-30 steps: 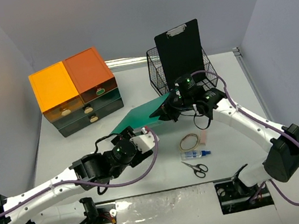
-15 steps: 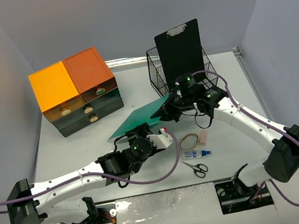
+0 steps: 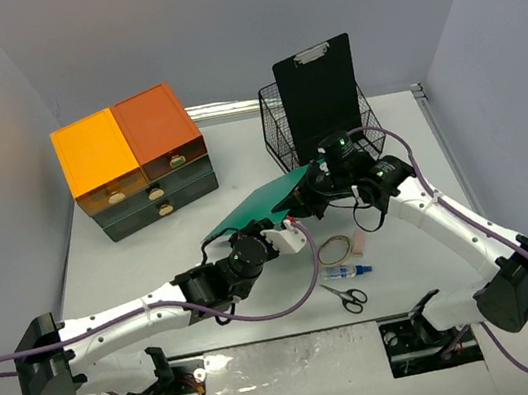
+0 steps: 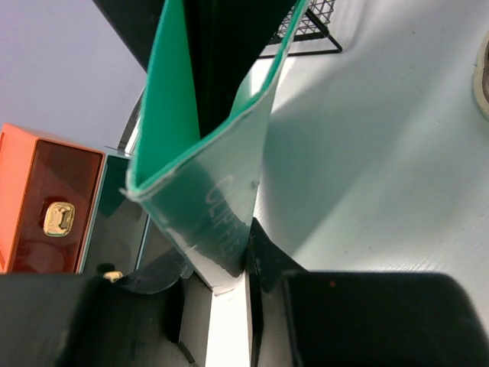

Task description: Organize the desk

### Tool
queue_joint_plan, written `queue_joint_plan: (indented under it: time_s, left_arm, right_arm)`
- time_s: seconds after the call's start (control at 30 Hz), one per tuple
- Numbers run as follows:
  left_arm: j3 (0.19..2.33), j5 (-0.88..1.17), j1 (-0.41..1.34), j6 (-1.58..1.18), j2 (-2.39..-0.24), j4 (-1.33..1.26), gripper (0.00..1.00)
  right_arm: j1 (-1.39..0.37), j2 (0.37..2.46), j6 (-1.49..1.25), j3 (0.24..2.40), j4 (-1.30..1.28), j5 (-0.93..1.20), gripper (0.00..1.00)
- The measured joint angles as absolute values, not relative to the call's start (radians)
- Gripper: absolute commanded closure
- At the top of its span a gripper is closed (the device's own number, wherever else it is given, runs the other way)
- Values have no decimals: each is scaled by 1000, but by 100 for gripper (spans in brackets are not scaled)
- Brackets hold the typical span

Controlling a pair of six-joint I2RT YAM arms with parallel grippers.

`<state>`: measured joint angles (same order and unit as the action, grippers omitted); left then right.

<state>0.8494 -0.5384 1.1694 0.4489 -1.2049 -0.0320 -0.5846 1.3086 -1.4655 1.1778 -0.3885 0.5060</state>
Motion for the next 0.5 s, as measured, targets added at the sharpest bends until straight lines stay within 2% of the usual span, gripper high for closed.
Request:
queue_joint_plan:
  time_s: [0.07,0.13,0.17,0.2,0.27,0.3,0.33,0.37,0.5]
  left_arm:
    - [849,-534,1169,447,-1204,-29,100]
    - [849,-527,1170,441,-1198,-22,100]
    - [849,-523,1170,438,-1193,-15,100]
    - [849,-518,1170,434,-1186,-4,100]
    - [849,-505,1170,427,-1175,20,100]
    - [849,-499,1171,424,-1172,30,100]
    - [849,-493,1172,420,-1170,41,100]
    - [849,-486,1172,417,-1170,53,100]
    - [849,-464,1173,395,-1169,75,100]
  right_arm:
    - [-585,1307,-1466,1177,-389,506,100]
    - [-585,1307,-1466,1176,-388,507,90]
    - [-585,1307,-1467,1176,-387,507,81]
    - [-585,1307,-1467,1176,-385,507,71]
    - [-585,1307,-1465,1179,-377,509,20]
    - [-585,1307,-1464,1181,-373,510,7]
    - [-584,1307,-1464,1186,-369,510,1]
    - [-583,1307,-1464,1190,-364,511,0]
    - [-570,1307,-1439,1249,-376,499,0]
